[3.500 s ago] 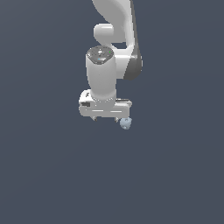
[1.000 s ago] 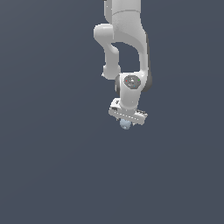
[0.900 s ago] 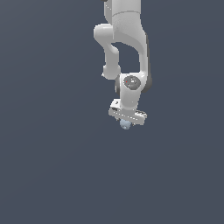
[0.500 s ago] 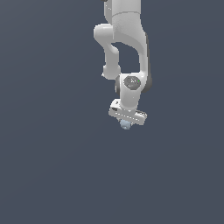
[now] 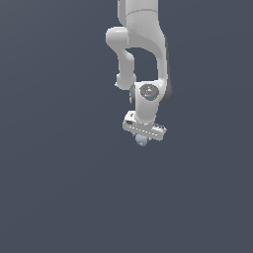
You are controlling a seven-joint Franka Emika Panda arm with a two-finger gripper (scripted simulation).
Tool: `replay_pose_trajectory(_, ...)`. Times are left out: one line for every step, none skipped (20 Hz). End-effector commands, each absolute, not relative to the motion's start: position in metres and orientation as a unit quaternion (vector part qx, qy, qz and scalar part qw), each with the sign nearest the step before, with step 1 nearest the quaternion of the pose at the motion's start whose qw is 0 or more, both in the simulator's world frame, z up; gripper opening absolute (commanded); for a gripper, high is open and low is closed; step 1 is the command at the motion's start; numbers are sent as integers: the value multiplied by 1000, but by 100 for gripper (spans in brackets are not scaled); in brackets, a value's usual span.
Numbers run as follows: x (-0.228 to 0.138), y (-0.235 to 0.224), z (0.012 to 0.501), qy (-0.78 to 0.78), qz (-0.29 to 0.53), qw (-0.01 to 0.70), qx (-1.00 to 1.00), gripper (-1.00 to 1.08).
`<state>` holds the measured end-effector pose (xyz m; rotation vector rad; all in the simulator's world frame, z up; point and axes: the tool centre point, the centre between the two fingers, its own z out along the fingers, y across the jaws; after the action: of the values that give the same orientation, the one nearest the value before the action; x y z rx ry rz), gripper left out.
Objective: Pick up the object and move it to a goal position.
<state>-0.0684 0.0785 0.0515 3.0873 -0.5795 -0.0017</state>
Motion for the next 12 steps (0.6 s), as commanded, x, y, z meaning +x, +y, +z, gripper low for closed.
replay_pose_trajectory(-66, 76, 61, -185, 0, 0, 983, -100)
replay_pose_trajectory(-64, 75, 65, -185, 0, 0, 983, -100)
replay_pose_trajectory(-63, 74, 71, -185, 0, 0, 983, -100)
replay_pose_trajectory(-61, 73, 77, -185, 0, 0, 983, -100)
replay_pose_trajectory(-60, 72, 83, -185, 0, 0, 983, -100)
replay_pose_trajectory(-58, 70, 90, -185, 0, 0, 983, -100)
replay_pose_trajectory(-56, 69, 97, -185, 0, 0, 983, -100)
replay_pose_trajectory(-54, 67, 105, -185, 0, 0, 983, -100)
replay_pose_trajectory(-52, 65, 113, -185, 0, 0, 983, -100)
replay_pose_trajectory(-49, 63, 122, -185, 0, 0, 983, -100)
replay_pose_trajectory(-47, 61, 131, -185, 0, 0, 983, -100)
replay_pose_trajectory(-44, 59, 141, -185, 0, 0, 983, -100)
